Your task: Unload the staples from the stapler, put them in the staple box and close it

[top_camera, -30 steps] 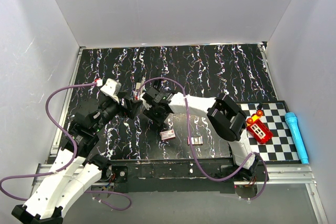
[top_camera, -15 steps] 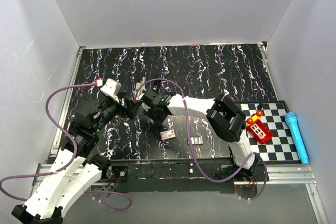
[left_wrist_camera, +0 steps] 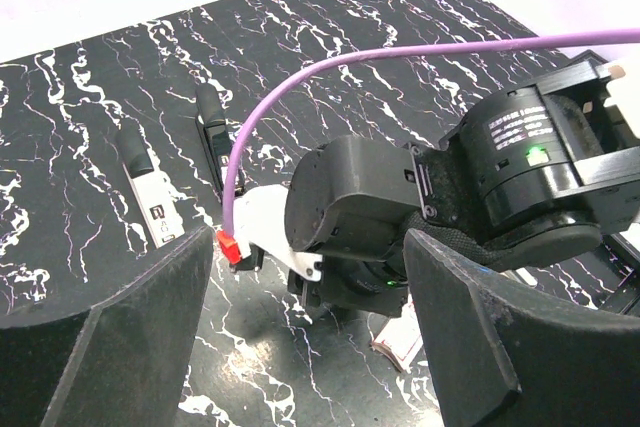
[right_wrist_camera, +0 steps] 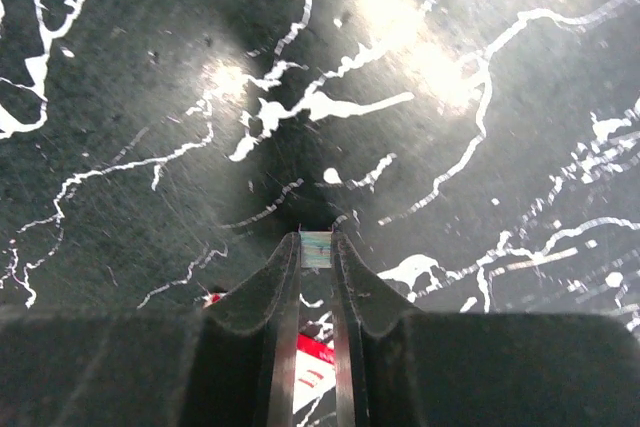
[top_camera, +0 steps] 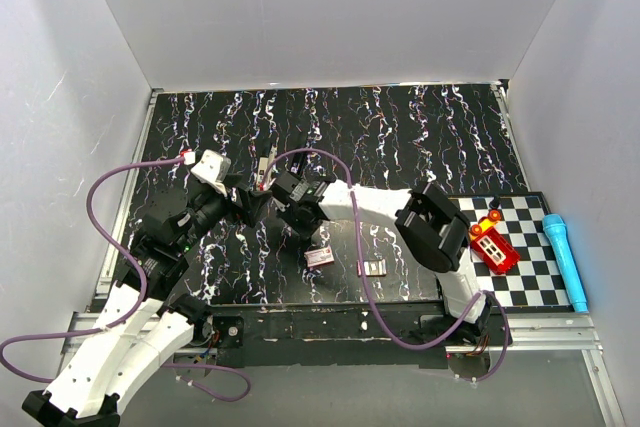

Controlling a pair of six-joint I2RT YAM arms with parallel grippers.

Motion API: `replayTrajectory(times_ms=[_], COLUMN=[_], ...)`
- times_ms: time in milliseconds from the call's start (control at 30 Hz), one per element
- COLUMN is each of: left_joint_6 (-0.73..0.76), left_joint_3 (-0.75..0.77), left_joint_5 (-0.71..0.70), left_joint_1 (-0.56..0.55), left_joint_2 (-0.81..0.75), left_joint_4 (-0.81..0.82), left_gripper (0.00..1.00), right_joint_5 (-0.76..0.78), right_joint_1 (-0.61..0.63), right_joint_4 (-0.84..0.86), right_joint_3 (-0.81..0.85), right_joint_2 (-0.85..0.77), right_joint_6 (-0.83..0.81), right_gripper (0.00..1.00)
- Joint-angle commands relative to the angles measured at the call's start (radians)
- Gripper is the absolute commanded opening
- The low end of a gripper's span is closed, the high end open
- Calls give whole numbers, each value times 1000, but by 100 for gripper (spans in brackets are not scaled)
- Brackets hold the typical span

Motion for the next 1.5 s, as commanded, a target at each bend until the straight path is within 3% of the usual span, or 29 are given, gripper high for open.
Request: replayTrajectory(times_ms=[0,367,800,1467], left_joint_6=[9,9,6,8], left_joint_3=[-8,-10,-10,-11], left_joint_5=[-6,-11,3,0], left_joint_1=[-3,-2,-3,-3], left_joint_2=[-11,-14,-8,-5], left_joint_4=[-10,-10,-6,-10], left_gripper=[77,77,77,77], right_joint_5=[84,115,131,112], right_joint_1=[-1,-8,-10,-61], right_joint_4=[-80,-161,-195,-132], right_joint_3=[4,-182,-510,-659], right_joint_2=[-113,-360,-635,-664], right_joint_6=[56,174,456,608], right_gripper=[11,11,11,12])
